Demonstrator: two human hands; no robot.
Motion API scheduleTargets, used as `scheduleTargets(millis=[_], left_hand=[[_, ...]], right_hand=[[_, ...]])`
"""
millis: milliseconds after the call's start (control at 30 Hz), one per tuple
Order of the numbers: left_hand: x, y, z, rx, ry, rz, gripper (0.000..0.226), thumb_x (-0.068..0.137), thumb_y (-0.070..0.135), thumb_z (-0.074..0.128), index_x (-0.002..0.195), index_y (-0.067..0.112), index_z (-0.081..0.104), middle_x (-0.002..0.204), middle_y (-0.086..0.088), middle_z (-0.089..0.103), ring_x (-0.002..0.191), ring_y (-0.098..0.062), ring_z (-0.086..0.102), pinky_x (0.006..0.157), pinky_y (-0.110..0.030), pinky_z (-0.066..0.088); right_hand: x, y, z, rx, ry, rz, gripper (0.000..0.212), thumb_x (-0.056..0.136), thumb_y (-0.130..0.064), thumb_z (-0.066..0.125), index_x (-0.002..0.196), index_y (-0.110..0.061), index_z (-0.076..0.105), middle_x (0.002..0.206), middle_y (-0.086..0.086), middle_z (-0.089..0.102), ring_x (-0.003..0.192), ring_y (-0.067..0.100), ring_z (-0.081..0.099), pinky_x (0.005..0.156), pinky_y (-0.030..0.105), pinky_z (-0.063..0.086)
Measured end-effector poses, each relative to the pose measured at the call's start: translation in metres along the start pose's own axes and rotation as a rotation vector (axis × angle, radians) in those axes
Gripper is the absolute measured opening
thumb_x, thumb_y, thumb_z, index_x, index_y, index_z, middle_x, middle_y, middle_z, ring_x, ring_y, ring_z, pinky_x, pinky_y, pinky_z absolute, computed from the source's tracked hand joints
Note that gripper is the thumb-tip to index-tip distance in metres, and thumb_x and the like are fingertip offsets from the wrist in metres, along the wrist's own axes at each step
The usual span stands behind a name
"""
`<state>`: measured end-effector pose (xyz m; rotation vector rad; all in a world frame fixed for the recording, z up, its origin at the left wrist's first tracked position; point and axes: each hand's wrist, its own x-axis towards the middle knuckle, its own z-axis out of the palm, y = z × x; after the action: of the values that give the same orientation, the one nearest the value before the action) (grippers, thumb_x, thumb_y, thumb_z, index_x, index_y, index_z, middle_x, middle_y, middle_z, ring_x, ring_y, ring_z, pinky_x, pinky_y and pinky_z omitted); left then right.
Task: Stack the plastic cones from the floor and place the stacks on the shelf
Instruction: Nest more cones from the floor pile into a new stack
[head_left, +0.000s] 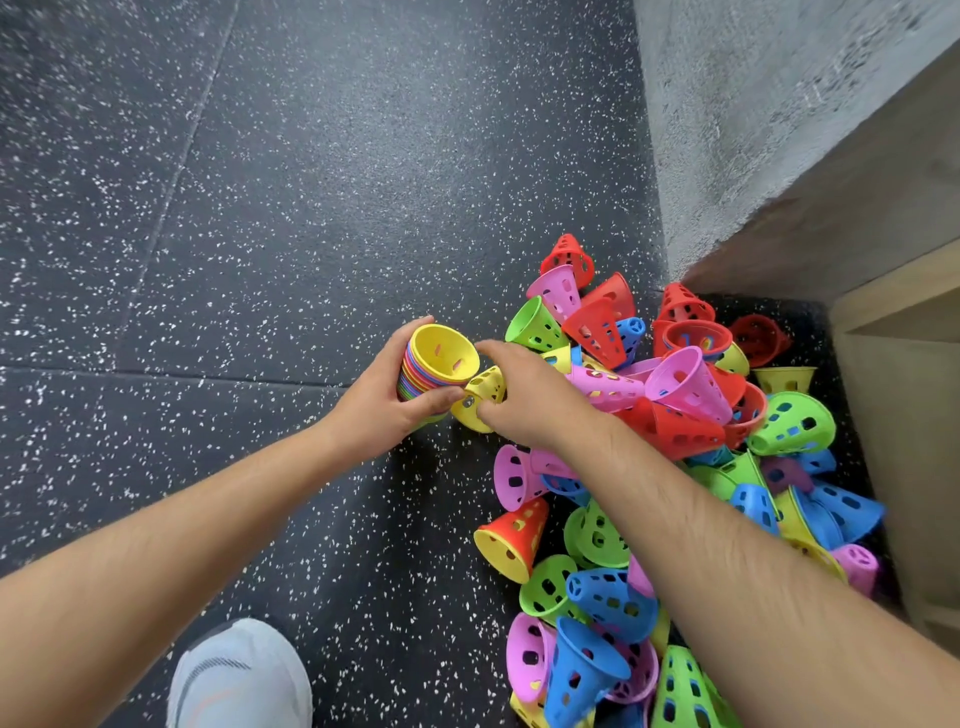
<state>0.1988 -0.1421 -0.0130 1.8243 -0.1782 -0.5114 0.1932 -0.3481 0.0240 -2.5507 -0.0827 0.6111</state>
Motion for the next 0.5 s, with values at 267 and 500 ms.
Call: scheduleTargets(millis=[267, 500], left_hand=[[-0.002, 0.002, -0.001, -0.002, 0.001, 0.004, 0.087, 0.078, 0.040, 0.081, 0.149, 0.040, 0.032, 0.139, 0.009, 0.057, 0.115, 0.008, 0.060, 0.098, -0.006, 0.041], [-0.003, -0.001, -0.001, -0.014, 0.022, 0.010, 0.080, 0.088, 0.012, 0.081, 0.149, 0.032, 0.033, 0.135, 0.004, 0.058, 0.106, 0.013, 0.061, 0.085, -0.005, 0.047]], right_hand=[[0.009, 0.000, 0.026, -0.393, 0.056, -0.037, 0.023, 0.094, -0.024, 0.058, 0.116, -0.015, 0.059, 0.121, 0.009, 0.054, 0.112, 0.033, 0.054, 0.086, 0.040, 0.044], [0.021, 0.005, 0.013, -0.051, 0.325, 0.010, 0.022, 0.099, -0.014, 0.050, 0.108, -0.007, 0.069, 0.105, 0.015, 0.057, 0.103, 0.034, 0.053, 0.082, 0.041, 0.041]])
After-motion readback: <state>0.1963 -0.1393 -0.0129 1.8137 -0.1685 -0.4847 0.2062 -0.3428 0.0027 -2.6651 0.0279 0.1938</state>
